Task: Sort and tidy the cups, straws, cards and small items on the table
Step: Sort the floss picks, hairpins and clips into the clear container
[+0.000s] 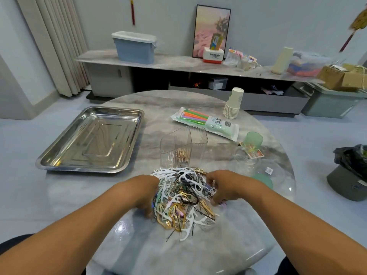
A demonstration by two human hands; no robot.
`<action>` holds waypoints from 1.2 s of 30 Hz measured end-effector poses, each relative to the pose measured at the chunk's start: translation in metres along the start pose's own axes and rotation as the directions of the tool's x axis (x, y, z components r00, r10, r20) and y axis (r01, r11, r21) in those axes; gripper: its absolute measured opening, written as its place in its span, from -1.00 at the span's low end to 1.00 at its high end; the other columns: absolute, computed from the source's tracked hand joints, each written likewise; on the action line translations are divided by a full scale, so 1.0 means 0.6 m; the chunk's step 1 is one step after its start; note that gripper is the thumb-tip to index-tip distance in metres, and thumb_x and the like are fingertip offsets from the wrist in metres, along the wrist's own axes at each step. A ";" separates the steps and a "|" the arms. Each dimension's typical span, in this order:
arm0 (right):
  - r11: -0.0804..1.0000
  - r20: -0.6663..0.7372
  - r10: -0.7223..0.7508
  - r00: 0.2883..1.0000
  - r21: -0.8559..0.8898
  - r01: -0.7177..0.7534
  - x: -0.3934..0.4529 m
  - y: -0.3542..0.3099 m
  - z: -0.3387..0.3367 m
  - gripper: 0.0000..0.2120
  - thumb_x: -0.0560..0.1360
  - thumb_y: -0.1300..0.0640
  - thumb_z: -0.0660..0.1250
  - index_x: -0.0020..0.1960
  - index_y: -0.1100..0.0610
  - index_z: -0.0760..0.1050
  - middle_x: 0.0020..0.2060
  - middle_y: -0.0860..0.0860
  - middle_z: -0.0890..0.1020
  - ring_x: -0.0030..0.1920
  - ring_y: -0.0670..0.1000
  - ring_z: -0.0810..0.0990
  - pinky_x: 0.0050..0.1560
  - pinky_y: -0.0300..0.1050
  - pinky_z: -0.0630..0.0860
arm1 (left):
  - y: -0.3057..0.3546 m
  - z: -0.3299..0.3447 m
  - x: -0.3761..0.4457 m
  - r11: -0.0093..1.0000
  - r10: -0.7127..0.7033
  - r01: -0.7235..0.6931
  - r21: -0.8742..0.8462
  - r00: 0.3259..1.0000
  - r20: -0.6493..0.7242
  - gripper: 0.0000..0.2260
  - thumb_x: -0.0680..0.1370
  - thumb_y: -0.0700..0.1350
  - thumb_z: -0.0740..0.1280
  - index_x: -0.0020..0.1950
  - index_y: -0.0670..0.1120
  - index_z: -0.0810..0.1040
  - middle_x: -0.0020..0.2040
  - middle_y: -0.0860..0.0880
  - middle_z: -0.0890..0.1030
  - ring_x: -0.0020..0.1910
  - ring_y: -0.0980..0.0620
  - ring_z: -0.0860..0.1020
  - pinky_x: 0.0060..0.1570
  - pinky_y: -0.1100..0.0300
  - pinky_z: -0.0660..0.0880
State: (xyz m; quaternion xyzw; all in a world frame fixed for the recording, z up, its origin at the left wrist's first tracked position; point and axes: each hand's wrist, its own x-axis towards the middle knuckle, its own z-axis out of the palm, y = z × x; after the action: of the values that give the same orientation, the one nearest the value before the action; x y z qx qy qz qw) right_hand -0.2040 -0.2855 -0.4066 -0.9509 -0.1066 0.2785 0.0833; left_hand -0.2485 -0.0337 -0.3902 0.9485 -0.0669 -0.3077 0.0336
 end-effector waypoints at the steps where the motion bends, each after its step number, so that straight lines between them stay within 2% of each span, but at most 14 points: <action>1: 1.000 -0.008 -0.005 1.000 0.002 0.005 0.000 0.001 -0.001 -0.60 0.36 0.13 0.60 0.11 0.01 0.51 -0.09 0.02 0.65 -0.22 0.01 0.61 -0.17 -0.07 0.59 | 0.002 0.006 0.001 1.000 0.018 -0.017 0.020 0.999 -0.041 -0.54 0.38 -0.09 0.60 0.20 -0.10 0.51 0.15 -0.05 0.60 0.08 -0.06 0.59 -0.36 0.27 0.35; 3: 1.000 -0.031 -0.012 0.999 0.011 0.013 0.000 0.001 -0.007 -0.63 0.40 0.14 0.58 0.16 0.01 0.56 -0.12 0.05 0.69 -0.27 0.00 0.62 -0.18 -0.08 0.59 | 0.001 0.010 0.007 0.999 0.038 -0.037 0.010 0.995 -0.090 -0.63 0.41 -0.14 0.57 0.16 -0.10 0.57 0.14 -0.05 0.62 0.08 -0.05 0.58 -0.25 0.24 0.39; 6: 0.998 -0.063 -0.016 0.998 0.065 0.021 -0.004 0.002 -0.027 -0.68 0.47 0.10 0.54 0.21 -0.04 0.61 -0.25 -0.01 0.69 -0.33 -0.05 0.61 -0.22 -0.13 0.55 | -0.006 0.005 0.009 0.999 0.014 -0.018 -0.046 0.995 -0.103 -0.70 0.42 -0.20 0.54 0.11 -0.04 0.61 0.11 -0.01 0.63 -0.05 0.02 0.53 -0.38 0.29 0.34; 9: 0.999 -0.071 -0.011 0.997 0.047 0.014 -0.012 0.002 -0.050 -0.84 0.58 -0.01 0.41 0.06 0.07 0.65 -0.29 0.02 0.72 -0.30 -0.02 0.64 -0.15 -0.12 0.55 | -0.006 0.005 0.006 0.999 0.005 -0.008 -0.047 0.998 -0.065 -0.65 0.38 -0.12 0.59 0.09 0.02 0.55 0.07 0.04 0.58 -0.11 0.06 0.48 -0.39 0.27 0.30; 12: 0.985 -0.073 -0.008 0.997 0.171 0.021 -0.022 0.004 -0.070 -0.75 0.60 -0.09 0.36 -0.03 0.09 0.61 -0.20 0.04 0.73 -0.20 0.01 0.73 0.02 0.01 0.64 | 0.001 0.015 0.006 0.999 0.015 -0.013 0.050 0.999 -0.032 -0.56 0.37 -0.03 0.59 0.18 -0.01 0.51 0.12 0.01 0.59 -0.04 0.02 0.53 -0.29 0.24 0.36; 15: 0.903 -0.187 -0.084 0.979 0.401 0.155 -0.025 0.000 -0.085 -0.74 0.59 -0.10 0.37 -0.06 0.10 0.59 -0.23 0.03 0.73 -0.23 -0.02 0.72 -0.05 -0.01 0.65 | 0.004 0.022 0.011 0.993 0.018 -0.010 0.114 0.997 -0.068 -0.57 0.44 -0.06 0.55 0.26 -0.05 0.52 0.19 -0.02 0.59 0.12 -0.04 0.58 -0.09 0.19 0.45; 18: 0.800 -0.374 -0.099 0.922 0.522 0.297 -0.017 -0.018 -0.096 -0.76 0.58 -0.07 0.41 -0.10 0.10 0.63 -0.24 0.03 0.73 -0.23 -0.01 0.66 -0.03 0.04 0.59 | 0.002 0.018 0.014 0.993 0.025 -0.016 0.115 0.997 -0.075 -0.64 0.47 -0.13 0.50 0.25 -0.06 0.55 0.17 -0.02 0.61 0.11 -0.05 0.59 -0.02 0.14 0.53; 22: 0.646 -0.559 -0.022 0.829 0.625 0.438 0.002 -0.053 -0.109 -0.78 0.53 -0.03 0.47 -0.11 0.14 0.69 -0.26 0.09 0.70 -0.27 -0.11 0.59 -0.09 -0.08 0.54 | 0.000 0.015 0.012 0.997 0.037 -0.030 0.075 0.994 -0.103 -0.71 0.51 -0.17 0.42 0.23 -0.10 0.55 0.14 -0.05 0.61 0.09 -0.05 0.59 -0.11 0.17 0.49; 24: 0.551 -0.630 0.022 0.777 0.655 0.516 0.015 -0.073 -0.115 -0.85 0.53 0.07 0.49 -0.08 0.17 0.70 -0.21 0.15 0.71 -0.23 -0.04 0.60 -0.07 -0.09 0.56 | -0.001 0.016 0.010 0.997 0.041 -0.034 0.063 0.992 -0.115 -0.69 0.51 -0.19 0.42 0.24 -0.12 0.53 0.17 -0.07 0.59 0.11 -0.06 0.57 -0.18 0.22 0.40; 26: 0.503 -0.684 0.048 0.728 0.646 0.574 0.031 -0.092 -0.119 -0.94 0.52 0.17 0.49 -0.11 0.16 0.69 -0.30 0.10 0.70 -0.31 -0.08 0.58 -0.17 -0.21 0.54 | -0.003 0.018 0.009 0.998 0.033 -0.028 0.056 0.994 -0.108 -0.64 0.50 -0.20 0.46 0.27 -0.12 0.50 0.20 -0.07 0.58 0.14 -0.06 0.56 -0.17 0.23 0.38; 29: 0.569 -0.724 0.091 0.684 0.601 0.561 0.061 -0.113 -0.116 -0.89 0.50 0.18 0.50 -0.17 0.03 0.64 -0.38 -0.08 0.67 -0.37 -0.15 0.58 -0.26 -0.31 0.52 | -0.007 0.019 0.008 0.999 0.026 -0.024 0.032 0.996 -0.083 -0.61 0.48 -0.21 0.47 0.28 -0.08 0.47 0.22 -0.06 0.56 0.14 -0.07 0.56 -0.16 0.22 0.41; 31: 0.622 -0.724 0.111 0.681 0.585 0.520 0.080 -0.117 -0.109 -0.91 0.51 0.14 0.50 -0.14 0.02 0.62 -0.31 -0.03 0.70 -0.28 -0.05 0.65 -0.18 -0.13 0.58 | -0.012 0.020 0.008 1.000 0.017 -0.016 0.008 0.998 -0.064 -0.62 0.50 -0.21 0.44 0.28 -0.08 0.46 0.21 -0.06 0.56 0.06 -0.05 0.55 -0.26 0.25 0.40; 33: 0.719 -0.710 0.106 0.696 0.539 0.439 0.092 -0.117 -0.103 -0.90 0.52 0.09 0.48 0.02 0.05 0.63 -0.24 0.01 0.71 -0.18 0.05 0.68 -0.06 0.00 0.60 | -0.016 0.020 0.009 1.000 0.005 -0.005 -0.002 0.999 -0.046 -0.67 0.52 -0.20 0.42 0.27 -0.09 0.49 0.18 -0.06 0.58 -0.03 -0.02 0.52 -0.35 0.28 0.37; 36: 0.807 -0.706 0.105 0.700 0.472 0.355 0.099 -0.118 -0.097 -0.68 0.54 0.02 0.46 0.26 0.05 0.57 -0.26 -0.09 0.64 -0.18 -0.04 0.62 -0.09 -0.03 0.52 | -0.023 0.021 0.012 1.000 -0.015 0.015 -0.004 0.999 -0.035 -0.75 0.53 -0.19 0.40 0.21 -0.11 0.57 0.16 -0.07 0.63 0.03 -0.04 0.61 -0.20 0.21 0.48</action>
State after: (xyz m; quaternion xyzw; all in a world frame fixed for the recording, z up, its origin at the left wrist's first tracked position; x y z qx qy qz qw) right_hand -0.1345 -0.2081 -0.3730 -0.9013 -0.0451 -0.0929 0.4207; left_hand -0.2488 -0.0211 -0.4058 0.9542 -0.0586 -0.2915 0.0342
